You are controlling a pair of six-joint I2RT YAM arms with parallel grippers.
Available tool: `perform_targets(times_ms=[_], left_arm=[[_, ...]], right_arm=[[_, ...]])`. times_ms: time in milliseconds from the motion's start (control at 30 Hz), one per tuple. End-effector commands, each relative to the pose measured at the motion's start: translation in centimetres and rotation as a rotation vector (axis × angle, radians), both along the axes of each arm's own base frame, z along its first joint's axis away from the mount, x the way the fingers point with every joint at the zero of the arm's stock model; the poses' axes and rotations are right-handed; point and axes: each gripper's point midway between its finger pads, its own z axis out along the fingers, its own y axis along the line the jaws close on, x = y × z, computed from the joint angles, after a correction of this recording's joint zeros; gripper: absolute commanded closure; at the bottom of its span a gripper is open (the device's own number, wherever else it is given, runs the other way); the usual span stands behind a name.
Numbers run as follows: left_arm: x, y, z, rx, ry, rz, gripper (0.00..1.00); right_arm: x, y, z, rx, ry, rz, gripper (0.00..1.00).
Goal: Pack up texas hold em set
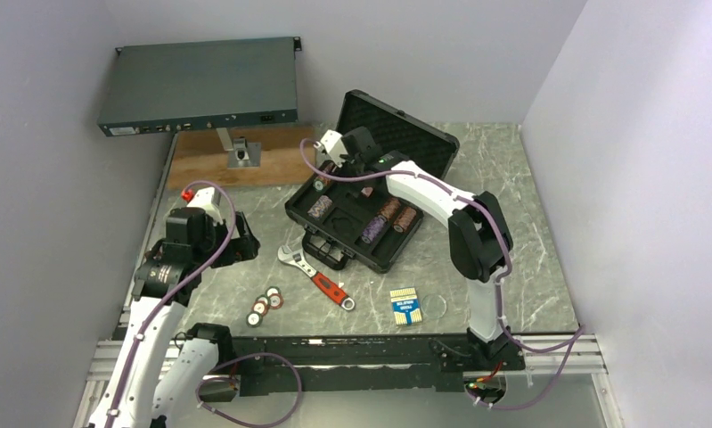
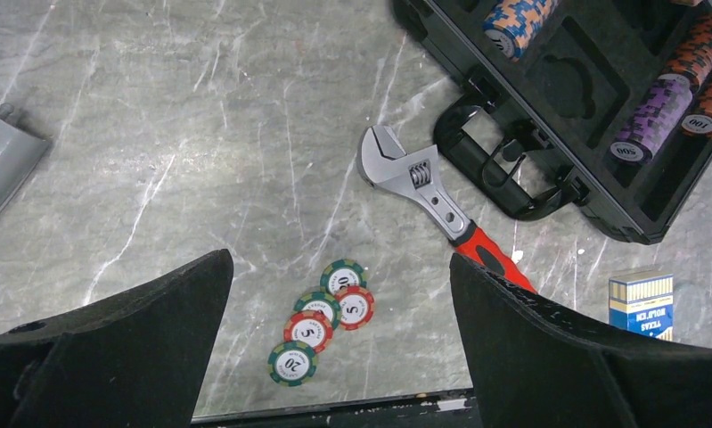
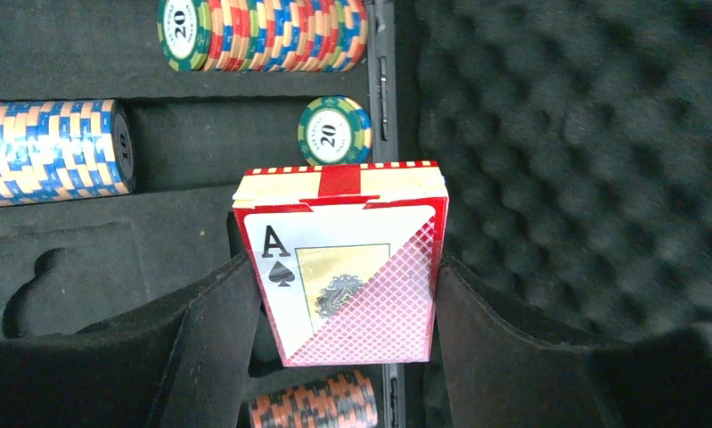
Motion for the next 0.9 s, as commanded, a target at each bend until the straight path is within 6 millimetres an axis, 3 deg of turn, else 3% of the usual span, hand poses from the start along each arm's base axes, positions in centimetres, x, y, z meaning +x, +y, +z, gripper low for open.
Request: perform_targets(times_ms=[0, 433, 867], left_arm=[[0.6, -0.4, 0.9, -0.003, -0.048, -0.029, 0.01], [0.7, -0.2, 0.3, 0.004, 0.000, -0.018, 0.01], [0.6, -0.2, 0.3, 0.002, -0.003, -0.013, 0.01]], right_arm=[[2.0, 2.3, 2.4, 0.043, -0.098, 0.091, 1.00], [2.9, 1.1, -0.4, 0.064, -0.020, 0.025, 1.00], [0.8, 1.1, -1.4, 0.105, 0.120, -0.028, 1.00]])
